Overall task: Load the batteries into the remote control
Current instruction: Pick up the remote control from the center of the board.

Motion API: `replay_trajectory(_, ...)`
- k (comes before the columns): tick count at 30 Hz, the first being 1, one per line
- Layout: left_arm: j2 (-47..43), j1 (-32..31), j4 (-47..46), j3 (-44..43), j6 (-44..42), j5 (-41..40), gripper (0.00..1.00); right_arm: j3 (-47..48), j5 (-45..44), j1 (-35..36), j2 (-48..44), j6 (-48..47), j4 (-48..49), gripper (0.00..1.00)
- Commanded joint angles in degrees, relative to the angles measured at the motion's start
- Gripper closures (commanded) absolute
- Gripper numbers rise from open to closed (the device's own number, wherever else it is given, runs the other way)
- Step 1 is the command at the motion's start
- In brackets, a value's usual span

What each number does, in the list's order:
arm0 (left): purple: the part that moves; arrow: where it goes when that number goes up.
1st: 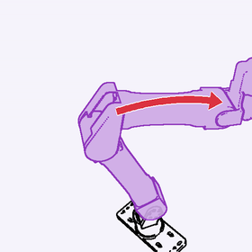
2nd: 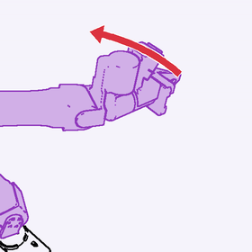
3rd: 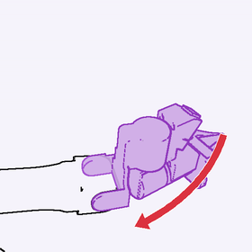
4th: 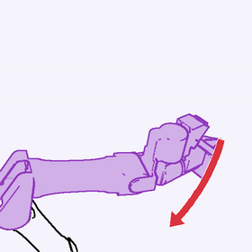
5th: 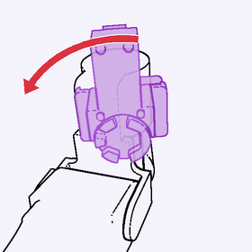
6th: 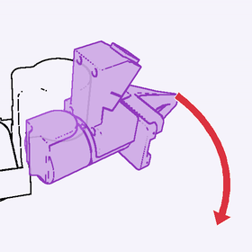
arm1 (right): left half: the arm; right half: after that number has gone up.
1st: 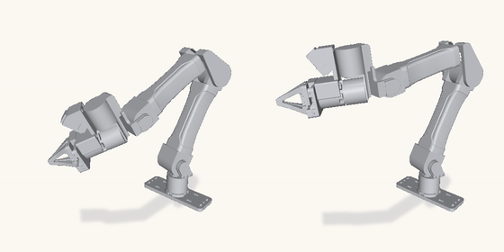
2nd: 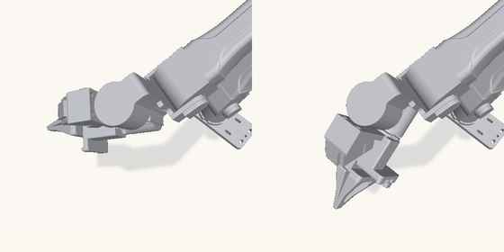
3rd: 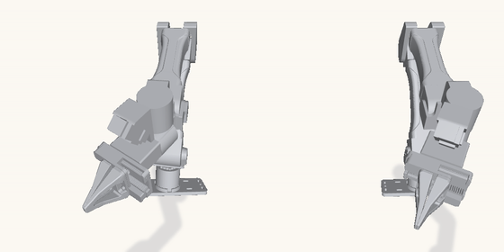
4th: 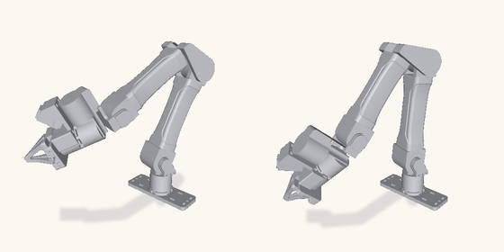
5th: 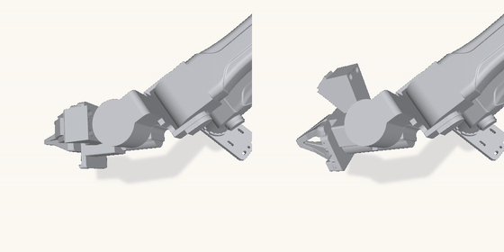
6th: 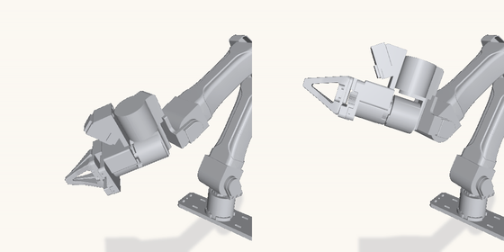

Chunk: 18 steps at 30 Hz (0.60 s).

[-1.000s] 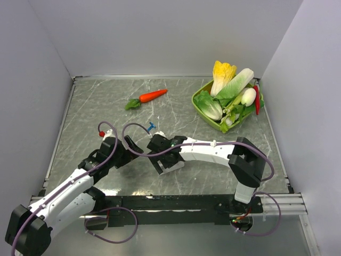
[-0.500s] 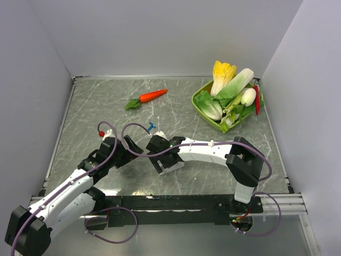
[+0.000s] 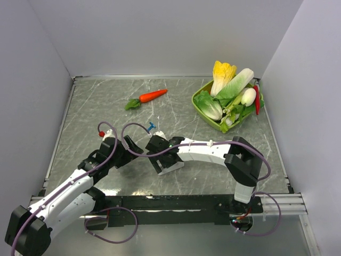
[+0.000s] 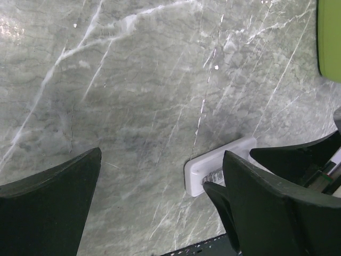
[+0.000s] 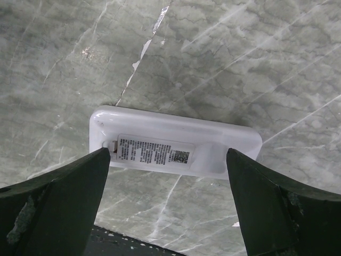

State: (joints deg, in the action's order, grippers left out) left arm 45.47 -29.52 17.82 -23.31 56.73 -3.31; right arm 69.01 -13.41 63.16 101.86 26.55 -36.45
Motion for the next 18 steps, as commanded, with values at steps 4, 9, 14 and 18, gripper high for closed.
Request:
replay_trajectory(4,-0.3,0.3,-2.0,0.4,0.8,0.6,0.01,0.8,-1.4,0.5,3.6,1.6,-1.8,0.03)
replay_trajectory(9,0.0,0.3,-2.2,0.5,0.8,0.8,0.01,-1.2,-4.2,0.4,5.9,2.1,-2.7,0.05)
replay_trajectory(14,0.3,0.3,-2.6,0.5,0.8,1.1,0.01,-4.0,-4.6,0.0,4.8,3.4,-2.2,0.08)
replay_trajectory(18,0.7,0.3,-3.2,0.5,0.5,2.0,0.01,-5.7,-2.7,-1.0,1.7,3.3,0.4,0.11)
